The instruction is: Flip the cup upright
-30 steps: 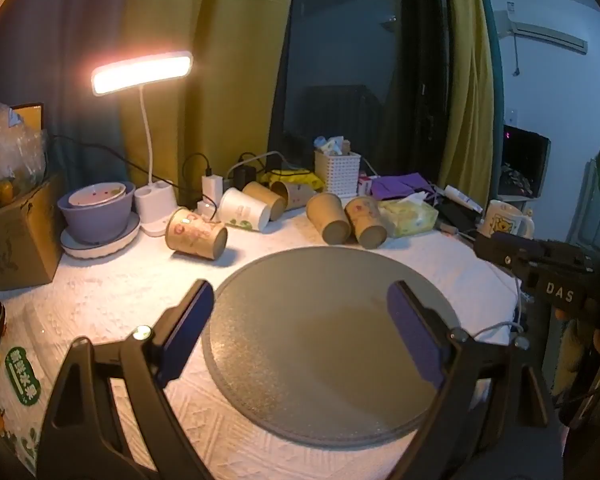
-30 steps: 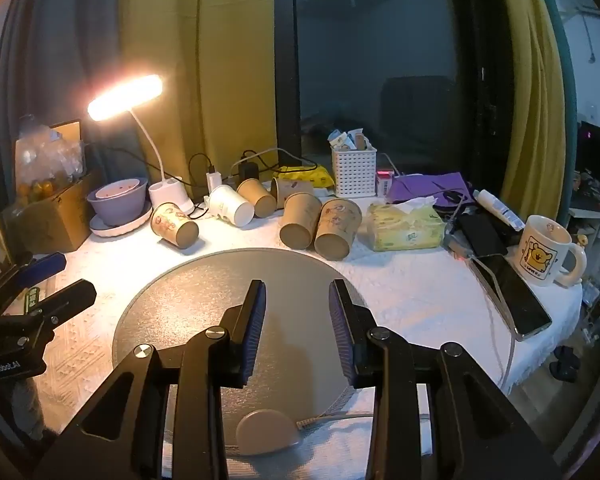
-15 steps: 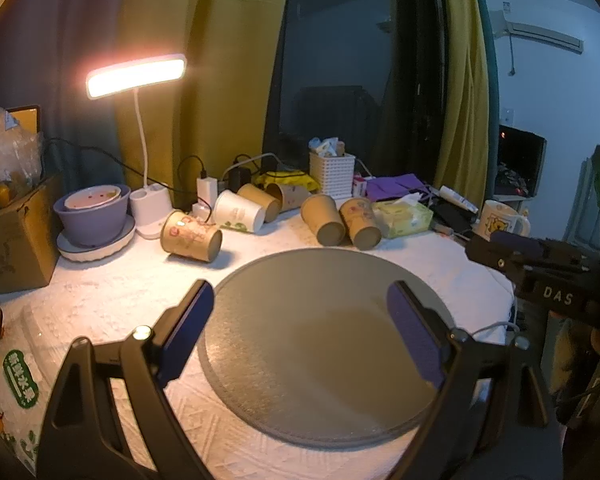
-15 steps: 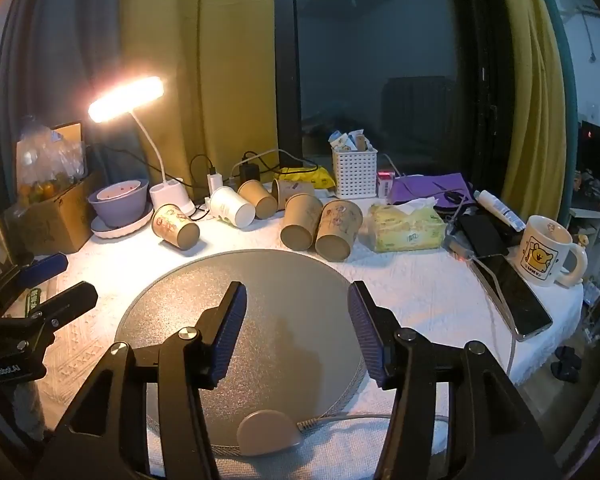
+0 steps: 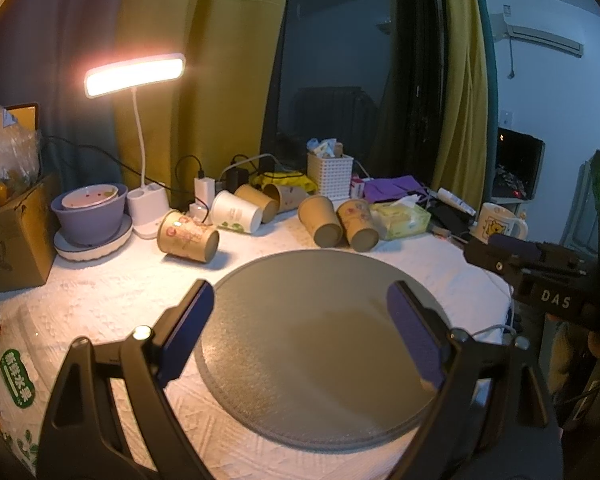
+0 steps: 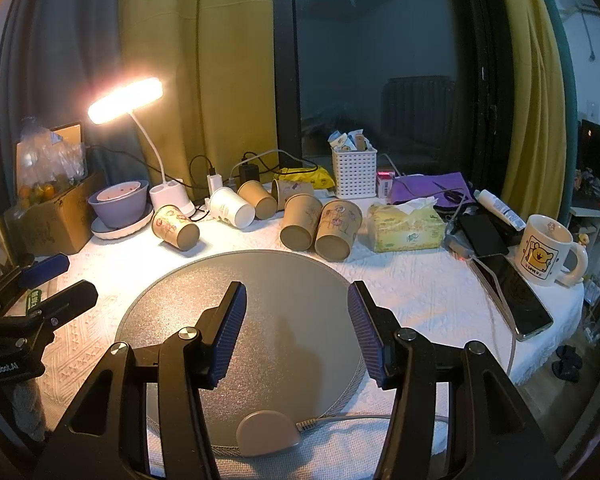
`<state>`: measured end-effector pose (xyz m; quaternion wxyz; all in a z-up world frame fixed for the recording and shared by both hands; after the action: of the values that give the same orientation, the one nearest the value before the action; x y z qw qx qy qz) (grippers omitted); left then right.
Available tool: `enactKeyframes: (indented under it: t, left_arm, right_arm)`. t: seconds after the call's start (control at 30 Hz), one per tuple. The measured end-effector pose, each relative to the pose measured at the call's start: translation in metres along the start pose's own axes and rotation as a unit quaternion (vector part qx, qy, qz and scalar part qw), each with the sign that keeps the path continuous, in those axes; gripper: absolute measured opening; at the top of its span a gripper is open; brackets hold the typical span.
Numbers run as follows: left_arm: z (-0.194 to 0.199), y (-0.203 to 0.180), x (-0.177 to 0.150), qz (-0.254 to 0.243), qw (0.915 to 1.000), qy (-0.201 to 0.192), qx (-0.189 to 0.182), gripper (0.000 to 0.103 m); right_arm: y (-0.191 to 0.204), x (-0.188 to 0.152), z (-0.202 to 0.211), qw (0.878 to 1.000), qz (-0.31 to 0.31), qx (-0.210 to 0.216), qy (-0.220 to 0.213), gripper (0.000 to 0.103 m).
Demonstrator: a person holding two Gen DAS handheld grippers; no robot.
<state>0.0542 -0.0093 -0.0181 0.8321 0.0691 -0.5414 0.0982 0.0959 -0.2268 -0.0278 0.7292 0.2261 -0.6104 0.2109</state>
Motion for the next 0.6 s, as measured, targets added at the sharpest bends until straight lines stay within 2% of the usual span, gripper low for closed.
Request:
enactKeyframes:
  t: [0.6]
  left_arm:
    - [0.0000, -0.0035, 0.0019, 0.000, 1.0000, 0.001, -0.001, 0.090]
  right_arm:
    - [-0.0001, 0.0006, 0.0011, 1.000, -0.001, 0.001, -0.001, 0.056]
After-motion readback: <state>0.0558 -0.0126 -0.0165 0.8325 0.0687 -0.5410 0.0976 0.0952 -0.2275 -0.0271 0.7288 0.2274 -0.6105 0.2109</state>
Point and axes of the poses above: each gripper's, at about its wrist camera, not at the fingertips, and z roughly against the way its jaws point, y to its left, x to its top, the point moved 6 cm from there along -z, roughly the way its jaws point, and after that the axes turned 14 degrees about x, right-handed, at the moved point
